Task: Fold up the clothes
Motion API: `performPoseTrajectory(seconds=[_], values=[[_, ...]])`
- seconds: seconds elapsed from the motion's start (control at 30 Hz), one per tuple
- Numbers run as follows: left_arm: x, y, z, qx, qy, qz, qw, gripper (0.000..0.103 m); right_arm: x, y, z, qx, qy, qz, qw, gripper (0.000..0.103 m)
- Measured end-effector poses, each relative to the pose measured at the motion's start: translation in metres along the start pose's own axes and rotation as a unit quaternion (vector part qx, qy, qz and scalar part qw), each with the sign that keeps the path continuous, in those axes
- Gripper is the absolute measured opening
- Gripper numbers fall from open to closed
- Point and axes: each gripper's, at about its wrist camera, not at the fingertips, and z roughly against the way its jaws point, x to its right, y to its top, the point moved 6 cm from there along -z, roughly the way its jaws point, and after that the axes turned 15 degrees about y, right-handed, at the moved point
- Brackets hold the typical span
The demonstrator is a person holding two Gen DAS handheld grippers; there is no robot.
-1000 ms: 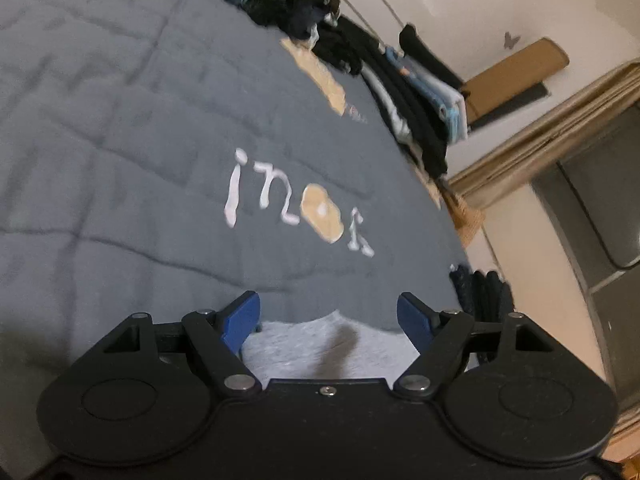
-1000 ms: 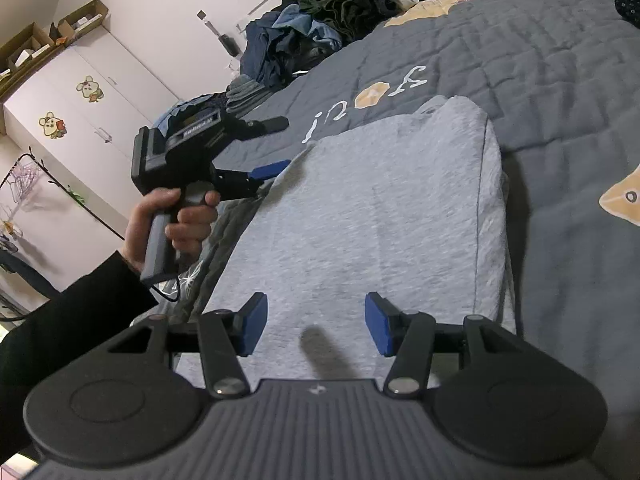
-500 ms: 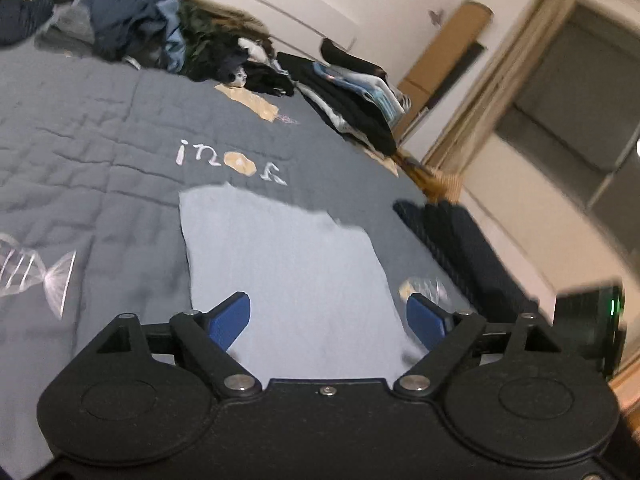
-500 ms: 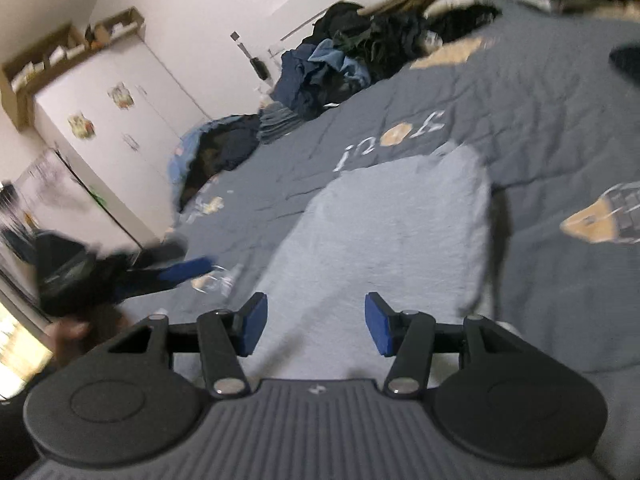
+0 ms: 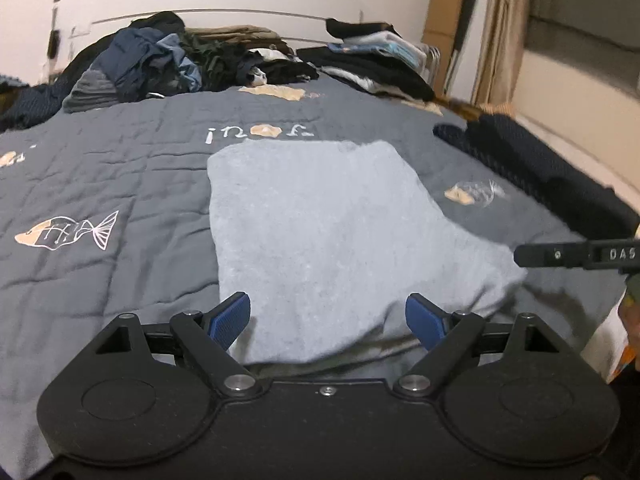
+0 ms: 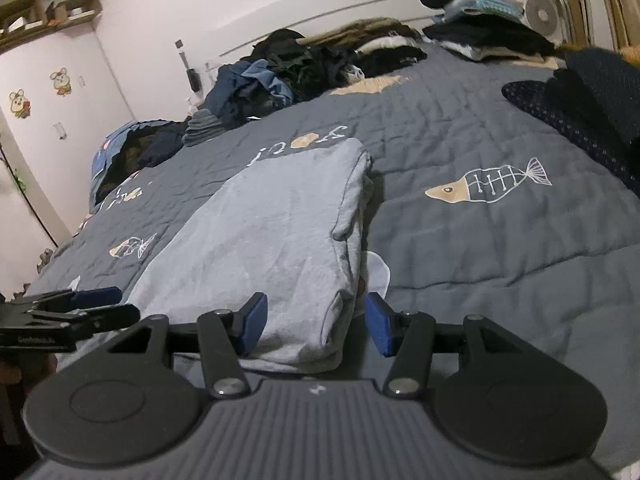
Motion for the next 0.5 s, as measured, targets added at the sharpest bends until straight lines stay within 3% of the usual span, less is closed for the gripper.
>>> performPoseTrajectory(seconds=[0.17,0.23,0.27,0.3,0.5], values=[[0.002,-0.009,-0.005,-0.002,0.019,-0.025,0.9995,0.084,0.000,-0.013,-0.011,-0.018,0.012,0.024,0.999,0.049],[-0.001,-0.010,-0.006,-0.005,0.024,-0.021,0.9995,0.085,0.005,-0.015,-0.013,-0.021,0.020,0.020,0.999,0.032],[-0.002,-0.011,-0.007,-0.006,0.028,-0.020,0.9994,0.085,0.007,-0.015,-0.013,-0.022,0.022,0.019,0.999,0.013],[-0.004,-0.011,-0.010,-0.010,0.032,-0.020,0.9992,0.085,0.008,-0.015,-0.011,-0.023,0.022,0.022,0.999,0.007],[-0.011,-0.015,-0.018,-0.027,0.057,-0.029,0.9976,0.085,0.003,-0.010,0.006,-0.007,0.026,0.093,0.995,0.004]])
